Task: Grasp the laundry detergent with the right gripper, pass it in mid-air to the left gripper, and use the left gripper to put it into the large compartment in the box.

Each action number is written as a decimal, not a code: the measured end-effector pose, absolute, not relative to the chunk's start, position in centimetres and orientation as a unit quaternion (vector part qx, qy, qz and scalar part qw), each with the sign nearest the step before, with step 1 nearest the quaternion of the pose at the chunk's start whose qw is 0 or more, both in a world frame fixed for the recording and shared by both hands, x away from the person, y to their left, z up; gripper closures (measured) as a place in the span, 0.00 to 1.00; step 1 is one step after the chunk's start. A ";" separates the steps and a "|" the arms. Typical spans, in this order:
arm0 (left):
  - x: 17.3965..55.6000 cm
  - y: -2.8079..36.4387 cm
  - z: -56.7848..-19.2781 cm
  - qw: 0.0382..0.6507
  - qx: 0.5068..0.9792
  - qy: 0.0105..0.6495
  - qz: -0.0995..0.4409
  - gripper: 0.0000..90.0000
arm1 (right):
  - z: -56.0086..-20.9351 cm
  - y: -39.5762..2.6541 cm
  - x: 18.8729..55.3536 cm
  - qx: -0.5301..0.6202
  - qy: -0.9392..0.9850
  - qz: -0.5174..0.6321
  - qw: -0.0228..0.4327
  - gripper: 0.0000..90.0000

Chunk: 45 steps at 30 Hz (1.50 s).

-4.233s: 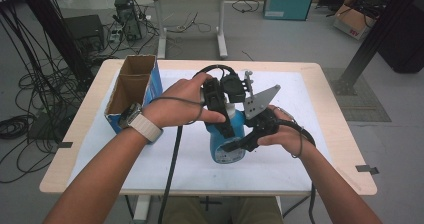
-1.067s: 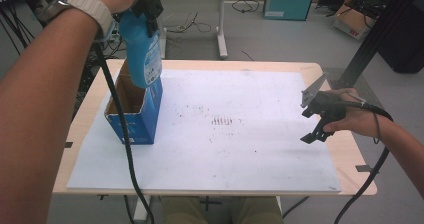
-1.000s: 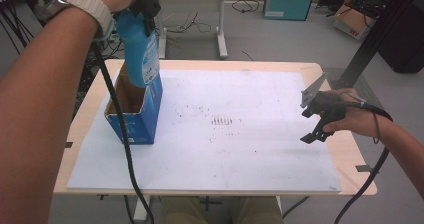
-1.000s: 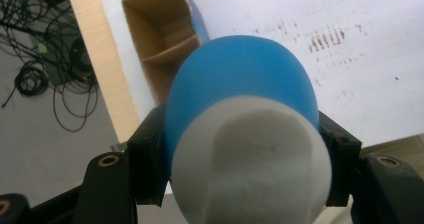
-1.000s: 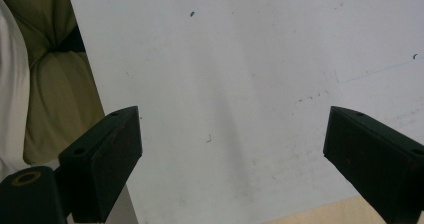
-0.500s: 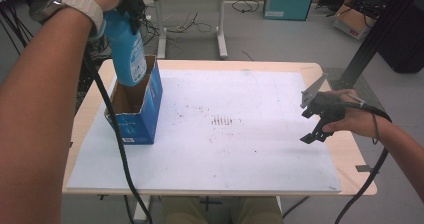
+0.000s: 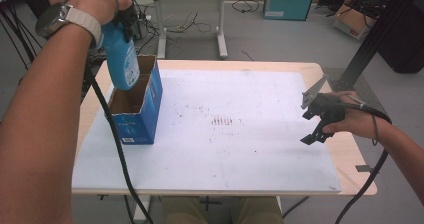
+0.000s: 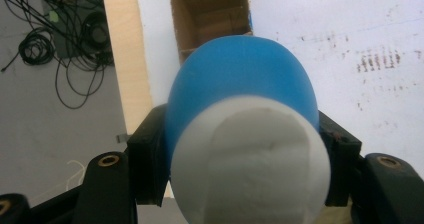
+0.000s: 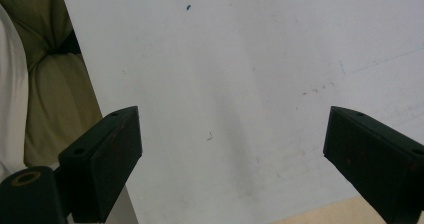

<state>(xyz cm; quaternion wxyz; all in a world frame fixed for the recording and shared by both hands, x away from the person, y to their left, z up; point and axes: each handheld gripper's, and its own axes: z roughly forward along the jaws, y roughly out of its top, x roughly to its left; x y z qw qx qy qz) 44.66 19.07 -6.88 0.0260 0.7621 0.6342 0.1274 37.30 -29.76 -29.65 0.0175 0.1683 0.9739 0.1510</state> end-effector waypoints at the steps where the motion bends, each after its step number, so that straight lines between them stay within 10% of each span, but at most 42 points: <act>1: 44.8 19.2 -7.3 0.024 0.762 0.635 0.127 0.42 | -29.7 -29.8 37.3 0.167 0.974 0.151 0.016 0.09; 45: 45.7 21.9 -21.6 0.036 0.749 0.653 0.105 0.42 | -30.8 -30.6 36.9 0.193 0.969 0.155 0.011 0.09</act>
